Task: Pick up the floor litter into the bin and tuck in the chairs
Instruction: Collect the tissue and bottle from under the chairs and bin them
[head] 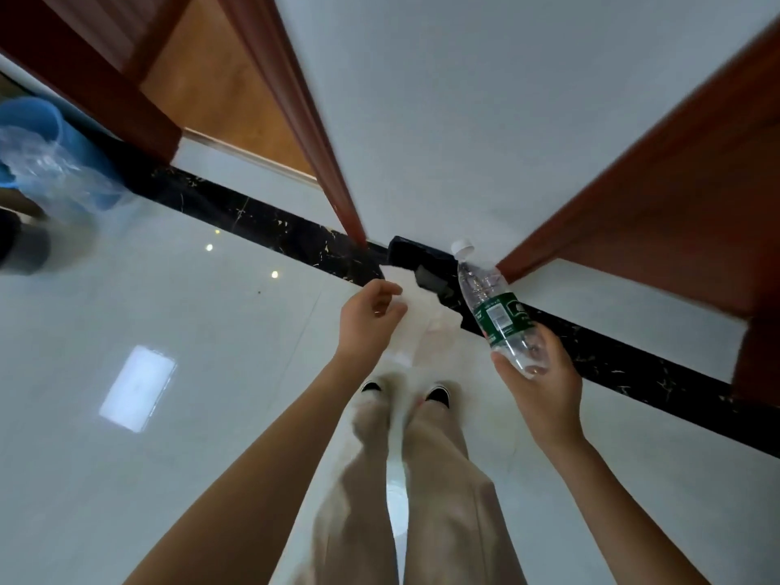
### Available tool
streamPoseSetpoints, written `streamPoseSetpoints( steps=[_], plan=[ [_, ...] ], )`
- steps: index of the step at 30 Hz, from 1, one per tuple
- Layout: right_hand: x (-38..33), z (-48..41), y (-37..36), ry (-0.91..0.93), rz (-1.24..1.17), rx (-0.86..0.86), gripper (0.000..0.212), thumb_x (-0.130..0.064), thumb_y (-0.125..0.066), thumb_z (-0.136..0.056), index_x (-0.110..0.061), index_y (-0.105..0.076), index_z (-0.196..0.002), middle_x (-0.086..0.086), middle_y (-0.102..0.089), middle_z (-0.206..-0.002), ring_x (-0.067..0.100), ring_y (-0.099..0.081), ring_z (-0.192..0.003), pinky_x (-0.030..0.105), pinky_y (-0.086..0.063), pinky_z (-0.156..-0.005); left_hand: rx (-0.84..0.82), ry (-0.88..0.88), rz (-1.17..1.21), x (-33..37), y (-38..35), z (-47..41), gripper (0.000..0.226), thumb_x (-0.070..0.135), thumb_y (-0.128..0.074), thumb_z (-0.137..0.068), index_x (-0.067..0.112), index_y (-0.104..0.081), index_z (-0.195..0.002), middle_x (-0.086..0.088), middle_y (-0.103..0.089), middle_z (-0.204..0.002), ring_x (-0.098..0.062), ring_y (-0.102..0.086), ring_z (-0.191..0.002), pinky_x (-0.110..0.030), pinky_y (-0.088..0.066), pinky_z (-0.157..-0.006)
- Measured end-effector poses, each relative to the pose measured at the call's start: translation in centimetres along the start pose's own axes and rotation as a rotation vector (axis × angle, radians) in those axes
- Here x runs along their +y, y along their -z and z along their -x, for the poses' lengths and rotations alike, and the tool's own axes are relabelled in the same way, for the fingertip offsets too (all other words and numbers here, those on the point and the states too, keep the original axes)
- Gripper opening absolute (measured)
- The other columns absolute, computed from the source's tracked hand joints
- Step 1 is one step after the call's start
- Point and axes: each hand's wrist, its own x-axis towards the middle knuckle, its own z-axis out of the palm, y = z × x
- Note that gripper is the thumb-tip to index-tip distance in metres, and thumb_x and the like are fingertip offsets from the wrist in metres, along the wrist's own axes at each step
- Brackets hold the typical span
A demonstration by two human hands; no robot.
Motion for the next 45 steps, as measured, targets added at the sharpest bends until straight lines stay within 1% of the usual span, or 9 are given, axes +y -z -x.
streamPoseSetpoints(
  steps=[10,15,25,30,33,35,39,42,45],
  plan=[
    [17.8,-13.0,-12.7,0.031,-0.06,0.056,0.05,-0.017,-0.081,-0.076,-0.026,-0.06,-0.12,-0.011,-0.067,-0.111,0.006,-0.064,-0.098,0.016,-0.05,-0.079,-0.063,-0.058,-0.051,-17.4,-10.9,-18.3,0.013,0.007,-0.068,-0.084,0.011,-0.067,-0.096,0.01,-0.062,-0.085,0.011,-0.054,-0.074,-0.003,-0.041,-0.067],
    [22.7,-16.5,-16.2,0.066,-0.049,0.026,0.054,-0.017,-0.081,-0.076,-0.019,-0.058,-0.125,-0.007,-0.067,-0.111,0.006,-0.065,-0.095,0.015,-0.049,-0.08,-0.07,-0.085,-0.068,-22.1,-15.1,-23.7,0.014,0.006,-0.066,-0.084,0.012,-0.067,-0.097,0.004,-0.066,-0.093,-0.006,-0.06,-0.088,-0.013,-0.048,-0.078],
    [24.7,-19.4,-17.8,0.087,-0.007,0.049,0.063,-0.019,-0.082,-0.074,-0.022,-0.055,-0.131,-0.003,-0.066,-0.118,0.01,-0.065,-0.104,0.031,-0.054,-0.088,-0.019,-0.132,0.005,-22.8,-18.8,-28.9,0.015,0.003,-0.064,-0.084,0.014,-0.066,-0.095,0.004,-0.068,-0.09,-0.009,-0.063,-0.087,-0.014,-0.049,-0.077],
    [25.2,-19.9,-18.1,0.105,0.011,0.036,0.066,-0.024,-0.082,-0.074,-0.025,-0.053,-0.133,-0.002,-0.064,-0.12,0.012,-0.064,-0.106,0.035,-0.053,-0.089,-0.152,0.007,-0.046,-24.9,-19.5,-30.1,0.035,0.002,-0.062,-0.085,0.016,-0.061,-0.117,0.002,-0.066,-0.1,-0.01,-0.062,-0.094,-0.025,-0.052,-0.088],
    [25.4,-20.4,-18.4,0.108,0.011,0.012,0.064,-0.021,-0.082,-0.075,-0.029,-0.054,-0.132,-0.004,-0.064,-0.119,0.013,-0.064,-0.106,0.04,-0.054,-0.09,-0.205,0.029,-0.061,-25.7,-18.5,-29.7,0.048,0.002,-0.06,-0.087,0.023,-0.053,-0.129,0.01,-0.064,-0.096,0.0,-0.06,-0.09,-0.009,-0.048,-0.077],
    [25.3,-20.9,-18.7,0.117,0.009,-0.024,0.063,-0.02,-0.082,-0.075,-0.028,-0.054,-0.132,-0.002,-0.064,-0.119,0.014,-0.064,-0.107,0.043,-0.054,-0.089,-0.183,0.005,-0.098,-26.1,-17.6,-29.4,0.048,0.005,-0.061,-0.087,0.026,-0.052,-0.13,0.009,-0.064,-0.099,-0.002,-0.06,-0.094,-0.011,-0.047,-0.08],
    [25.0,-22.4,-19.5,0.219,0.179,-0.045,0.067,-0.02,-0.084,-0.071,-0.017,-0.057,-0.131,0.008,-0.054,-0.12,0.001,-0.049,-0.109,0.018,-0.047,-0.089,-0.083,-0.107,-0.204,-27.0,-15.6,-29.1,0.047,0.009,-0.066,-0.085,0.021,-0.053,-0.128,0.002,-0.063,-0.114,-0.01,-0.058,-0.105,-0.022,-0.046,-0.091],
    [24.6,-24.6,-20.3,0.297,0.369,-0.089,0.069,-0.031,-0.085,-0.067,-0.018,-0.059,-0.129,0.008,-0.053,-0.112,0.022,-0.046,-0.105,0.025,-0.041,-0.087,-0.026,-0.219,-0.31,-27.8,-14.4,-29.1,0.047,0.014,-0.068,-0.083,0.02,-0.052,-0.127,0.003,-0.059,-0.117,-0.012,-0.057,-0.105,-0.029,-0.049,-0.091],
    [25.1,-26.7,-21.4,0.344,0.423,-0.124,0.071,-0.035,-0.085,-0.065,-0.012,-0.059,-0.128,0.009,-0.054,-0.11,0.026,-0.047,-0.102,0.022,-0.034,-0.087,-0.039,-0.346,-0.452,-28.7,-13.9,-29.3,0.05,0.016,-0.069,-0.082,0.015,-0.051,-0.128,-0.001,-0.055,-0.121,-0.019,-0.055,-0.107,-0.037,-0.049,-0.092]
  ],
)
